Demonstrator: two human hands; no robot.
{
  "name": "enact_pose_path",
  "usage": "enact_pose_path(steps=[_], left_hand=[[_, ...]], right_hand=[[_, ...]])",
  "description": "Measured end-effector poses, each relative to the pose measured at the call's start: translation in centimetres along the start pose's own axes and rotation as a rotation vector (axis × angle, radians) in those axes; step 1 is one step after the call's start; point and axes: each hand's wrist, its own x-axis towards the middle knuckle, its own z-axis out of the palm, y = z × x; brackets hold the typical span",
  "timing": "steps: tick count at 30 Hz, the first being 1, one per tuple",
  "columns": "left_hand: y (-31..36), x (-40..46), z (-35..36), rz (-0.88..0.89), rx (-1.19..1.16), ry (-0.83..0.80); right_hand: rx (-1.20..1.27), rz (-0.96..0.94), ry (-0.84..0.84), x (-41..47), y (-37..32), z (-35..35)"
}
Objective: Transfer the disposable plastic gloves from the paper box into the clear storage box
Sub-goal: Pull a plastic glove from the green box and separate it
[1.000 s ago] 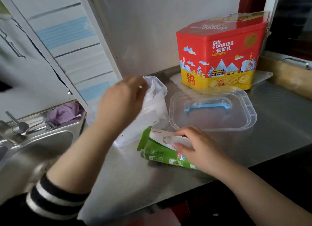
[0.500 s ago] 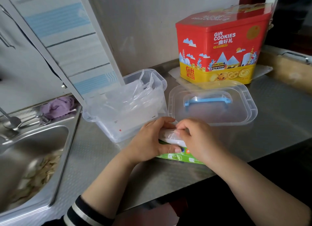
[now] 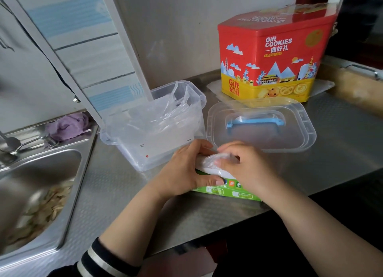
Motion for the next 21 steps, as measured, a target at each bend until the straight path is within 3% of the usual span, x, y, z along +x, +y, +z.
enact_pose_path(steps=[3, 8, 14, 16, 19, 21], left_hand=[[0.0, 0.0, 0.0, -0.010, 0.025, -0.009], [-0.3, 0.3, -0.1, -0.013, -0.026, -0.025], [-0.2, -0.1, -0.2, -0.033, -0.050, -0.023], [0.1, -0.3, -0.8, -0.056, -0.199, 0.000], [1.5, 0.2, -2.2, -0.031, -0.391, 0.164], [3.2, 1.1, -3.6, -0.134, -0.467, 0.191]], right_hand=[[0.227, -0.006, 0.045, -0.2, -0.9, 0.2], [0.910, 0.028, 0.136, -0.3, -1.0, -0.8], [1.078, -0.059, 0.183, -0.6, -0.7, -1.2], [1.087, -0.076, 0.190, -0.6, -0.2, -1.3], [1.072, -0.097, 0.181, -0.7, 0.2, -1.1], [1.067, -0.101, 0.182, -0.7, 0.4, -0.9]])
